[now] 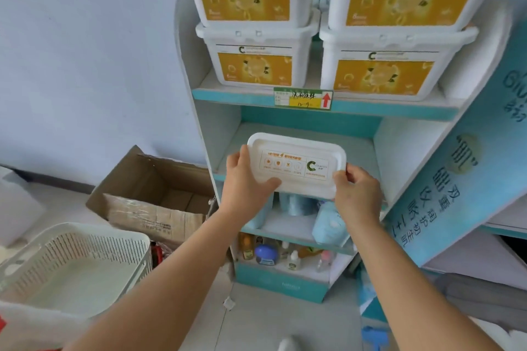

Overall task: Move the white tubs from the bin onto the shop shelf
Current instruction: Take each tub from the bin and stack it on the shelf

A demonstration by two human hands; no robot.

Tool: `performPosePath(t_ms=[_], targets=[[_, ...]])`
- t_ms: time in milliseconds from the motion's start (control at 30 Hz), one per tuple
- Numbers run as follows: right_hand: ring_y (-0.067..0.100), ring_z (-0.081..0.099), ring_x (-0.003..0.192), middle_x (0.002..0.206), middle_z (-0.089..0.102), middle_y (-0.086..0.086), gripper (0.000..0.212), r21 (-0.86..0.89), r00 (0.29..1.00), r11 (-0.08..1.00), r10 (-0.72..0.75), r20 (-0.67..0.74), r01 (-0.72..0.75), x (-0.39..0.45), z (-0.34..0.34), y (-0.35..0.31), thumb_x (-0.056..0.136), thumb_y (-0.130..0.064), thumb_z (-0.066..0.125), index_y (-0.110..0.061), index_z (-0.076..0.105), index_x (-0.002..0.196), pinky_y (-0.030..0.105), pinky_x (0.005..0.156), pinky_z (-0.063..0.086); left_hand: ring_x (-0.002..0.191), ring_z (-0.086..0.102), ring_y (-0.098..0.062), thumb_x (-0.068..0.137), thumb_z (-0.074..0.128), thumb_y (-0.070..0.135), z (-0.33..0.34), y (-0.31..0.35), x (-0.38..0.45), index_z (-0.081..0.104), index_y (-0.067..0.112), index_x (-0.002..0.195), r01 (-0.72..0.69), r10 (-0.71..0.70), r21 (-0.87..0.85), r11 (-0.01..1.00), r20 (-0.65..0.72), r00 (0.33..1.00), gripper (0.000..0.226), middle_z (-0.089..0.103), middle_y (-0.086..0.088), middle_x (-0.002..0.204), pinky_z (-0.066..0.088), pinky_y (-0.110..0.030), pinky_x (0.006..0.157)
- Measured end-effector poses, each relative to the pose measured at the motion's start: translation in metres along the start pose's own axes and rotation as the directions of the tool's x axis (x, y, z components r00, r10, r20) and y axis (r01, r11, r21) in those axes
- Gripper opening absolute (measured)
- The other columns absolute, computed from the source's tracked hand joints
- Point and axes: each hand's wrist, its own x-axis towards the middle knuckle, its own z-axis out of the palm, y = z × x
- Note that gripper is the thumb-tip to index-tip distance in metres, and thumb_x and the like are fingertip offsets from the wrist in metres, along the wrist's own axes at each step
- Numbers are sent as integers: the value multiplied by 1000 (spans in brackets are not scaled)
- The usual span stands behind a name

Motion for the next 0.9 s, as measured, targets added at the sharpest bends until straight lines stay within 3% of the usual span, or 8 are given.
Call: performPosePath(t_ms=[100, 167, 367, 467, 567, 633, 767, 900], targets=[[29, 65, 81, 89, 69, 4, 20, 45, 999, 998, -32, 22, 31, 23, 21, -4, 92, -24, 49, -15, 67, 94, 38, 68, 53, 122, 45, -18, 78, 74, 32, 0, -7, 31, 21, 16, 148, 7, -9, 46, 999, 45, 999, 89, 33, -2, 141, 36, -20, 89], [28, 67, 86, 97, 70, 3, 22, 81, 998, 996, -47, 33, 44, 38, 32, -9, 93, -25, 49, -17, 66, 104, 41, 76, 56, 125, 44, -19, 80, 72, 36, 1, -13, 52, 20, 15, 149, -16, 12, 84, 996, 39, 999, 89, 34, -3, 144, 38, -25, 97], [19, 58, 91, 102, 65, 1, 34, 9, 967, 986, -163, 198, 164, 56, 61, -4, 94, -19, 52, -15, 58, 127, 24, 77, 41, 130, 41, -25, 86, 63, 42, 14, -46, 96, 35, 18, 145, -37, 25, 243, 969, 51, 998, 69, 32, -6, 150, 38, -35, 105], [27, 51, 118, 129, 59, 10, 28, -139, 907, 898, -401, 131, 417, 55, 76, 10, 93, -16, 57, -14, 66, 120, 25, 92, 36, 139, 29, -29, 92, 55, 41, 22, -60, 100, 49, 21, 137, -180, 200, 471, 864, 6, 980, 50, 31, -8, 152, 31, -40, 111], [31, 56, 108, 120, 66, 8, 24, -291, 724, 680, -687, 67, 672, 59, 90, 18, 88, -17, 59, -13, 73, 106, 32, 91, 47, 111, 60, -35, 81, 65, 22, 34, -68, 101, 71, 10, 107, -460, 593, 581, 671, -49, 804, 30, 67, -13, 116, 53, -46, 88], [30, 62, 98, 108, 72, 5, 24, -298, 678, 636, -732, 56, 712, 63, 96, 17, 86, -17, 58, -12, 74, 103, 37, 88, 52, 92, 68, -33, 74, 72, 13, 39, -72, 107, 74, 7, 97, -514, 668, 581, 631, -69, 741, 25, 72, -10, 98, 58, -42, 72], [31, 67, 88, 98, 75, 6, 21, -312, 652, 616, -758, 14, 723, 83, 112, 4, 80, -9, 62, -10, 76, 96, 38, 86, 51, 87, 68, -33, 74, 72, 7, 44, -73, 136, 73, 7, 91, -482, 629, 587, 651, -62, 775, 17, 73, -9, 92, 59, -40, 66], [31, 64, 78, 87, 75, 7, 18, -331, 649, 609, -760, 18, 721, 109, 130, -5, 77, -2, 65, -9, 75, 90, 30, 63, 51, 95, 64, -33, 82, 67, 6, 44, -68, 166, 71, 8, 100, -439, 592, 615, 655, -57, 804, 18, 71, -9, 100, 56, -37, 67]])
